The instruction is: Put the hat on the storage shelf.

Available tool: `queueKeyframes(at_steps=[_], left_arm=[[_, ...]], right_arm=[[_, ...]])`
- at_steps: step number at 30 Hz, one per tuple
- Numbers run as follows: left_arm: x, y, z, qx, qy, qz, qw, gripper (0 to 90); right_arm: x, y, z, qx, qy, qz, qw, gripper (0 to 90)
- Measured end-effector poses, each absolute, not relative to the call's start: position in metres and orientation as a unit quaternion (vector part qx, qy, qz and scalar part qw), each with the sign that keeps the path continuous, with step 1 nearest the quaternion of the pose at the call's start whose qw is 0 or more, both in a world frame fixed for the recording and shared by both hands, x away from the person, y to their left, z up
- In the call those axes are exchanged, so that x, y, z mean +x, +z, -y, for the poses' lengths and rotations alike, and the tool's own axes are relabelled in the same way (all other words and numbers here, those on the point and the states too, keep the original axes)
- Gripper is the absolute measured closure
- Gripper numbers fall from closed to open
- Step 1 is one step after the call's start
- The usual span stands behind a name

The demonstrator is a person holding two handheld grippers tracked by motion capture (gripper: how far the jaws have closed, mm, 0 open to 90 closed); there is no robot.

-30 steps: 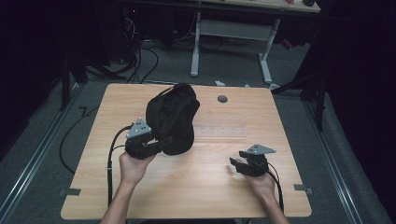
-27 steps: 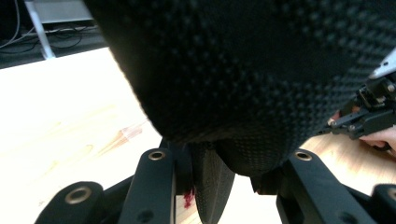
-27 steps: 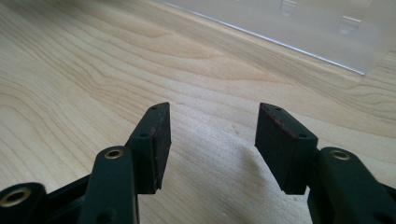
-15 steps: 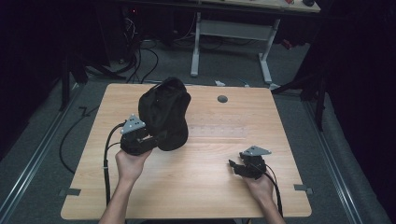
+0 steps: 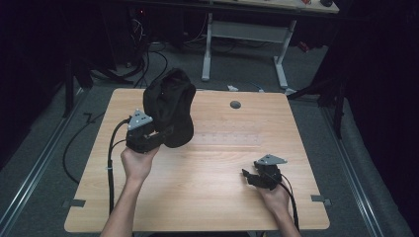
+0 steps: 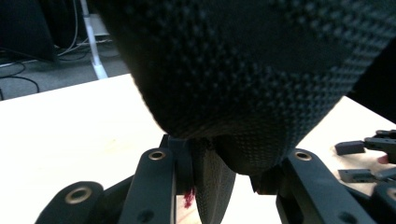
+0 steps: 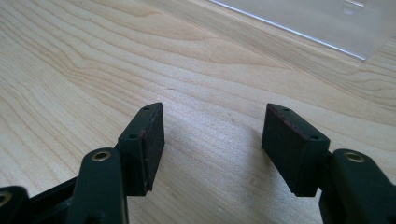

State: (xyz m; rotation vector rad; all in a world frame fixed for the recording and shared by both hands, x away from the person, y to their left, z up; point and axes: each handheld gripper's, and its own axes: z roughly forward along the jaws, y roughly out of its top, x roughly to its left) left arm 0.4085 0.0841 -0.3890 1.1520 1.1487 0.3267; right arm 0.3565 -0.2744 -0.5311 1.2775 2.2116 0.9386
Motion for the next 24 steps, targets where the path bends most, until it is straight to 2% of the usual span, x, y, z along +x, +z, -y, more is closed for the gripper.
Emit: queueKeyframes(at_steps=[24], left_arm=[[0.438, -0.4, -0.051, 0.531, 0.194, -0.517, 0.643, 67.6]], right_arm=[[0.356, -0.531, 0.274, 0.46, 0.336, -0.795, 0.209, 38.8]])
